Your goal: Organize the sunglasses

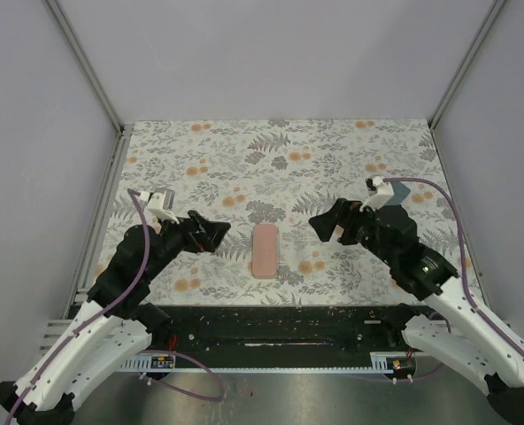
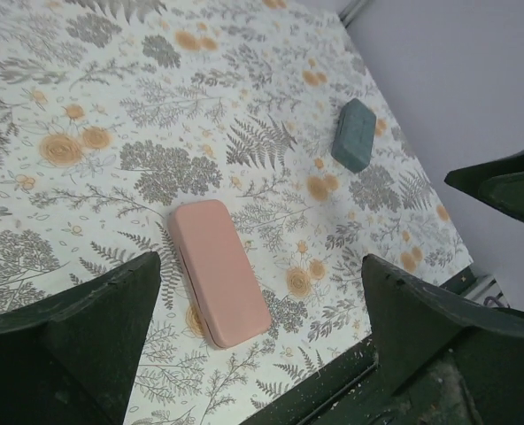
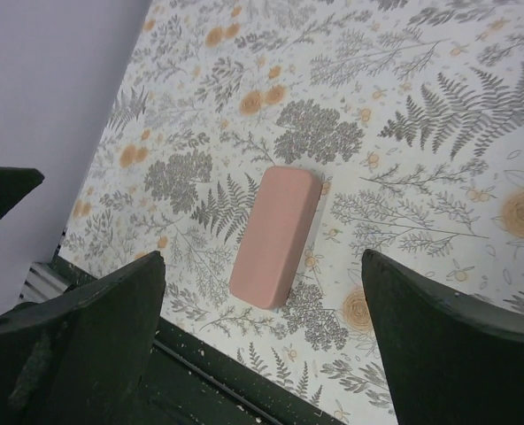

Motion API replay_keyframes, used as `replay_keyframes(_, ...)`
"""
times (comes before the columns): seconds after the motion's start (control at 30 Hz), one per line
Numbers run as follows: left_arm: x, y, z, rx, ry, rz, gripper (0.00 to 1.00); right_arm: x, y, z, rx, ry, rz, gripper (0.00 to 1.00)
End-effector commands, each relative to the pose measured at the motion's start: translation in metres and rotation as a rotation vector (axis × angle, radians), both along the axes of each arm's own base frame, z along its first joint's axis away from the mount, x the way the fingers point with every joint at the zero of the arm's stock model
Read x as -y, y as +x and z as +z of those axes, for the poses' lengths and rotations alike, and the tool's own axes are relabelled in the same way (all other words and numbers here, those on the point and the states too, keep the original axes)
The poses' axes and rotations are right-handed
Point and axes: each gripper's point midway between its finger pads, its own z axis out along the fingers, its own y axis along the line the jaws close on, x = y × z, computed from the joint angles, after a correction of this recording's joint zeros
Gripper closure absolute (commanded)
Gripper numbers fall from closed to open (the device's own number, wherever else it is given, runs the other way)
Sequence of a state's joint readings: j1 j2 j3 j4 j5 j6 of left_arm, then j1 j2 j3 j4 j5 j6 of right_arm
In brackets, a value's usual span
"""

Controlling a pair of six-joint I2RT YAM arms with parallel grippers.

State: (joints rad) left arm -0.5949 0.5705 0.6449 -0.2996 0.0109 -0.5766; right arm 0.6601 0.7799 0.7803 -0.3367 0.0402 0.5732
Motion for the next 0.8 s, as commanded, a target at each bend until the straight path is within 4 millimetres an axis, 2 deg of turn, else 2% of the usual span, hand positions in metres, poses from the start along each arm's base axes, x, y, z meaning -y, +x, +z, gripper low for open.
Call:
replay_keyframes(0.0, -0.028, -0.007, -0.010, 0.053, 0.014, 0.102, 0.01, 0.044, -0.008, -0.010, 0.058, -0.078, -0.137, 0.01)
replay_keyframes(0.13, -0.037, -0.012, -0.019, 0.071, -0.029, 0.137, 0.01, 0.056, -0.019, -0.016, 0.092, -0.067, -0.150, 0.01)
replay_keyframes(0.4, -0.031, -0.019, -0.022, 0.081, -0.042, 0.087, 0.01, 0.070, -0.030, -0.015, 0.119, -0.036, -0.181, 0.01)
replay_keyframes(0.77, -0.033, -0.019, -0.014, 0.091, -0.029, 0.089, 0.01, 0.068, -0.028, -0.022, 0.087, -0.067, -0.175, 0.00)
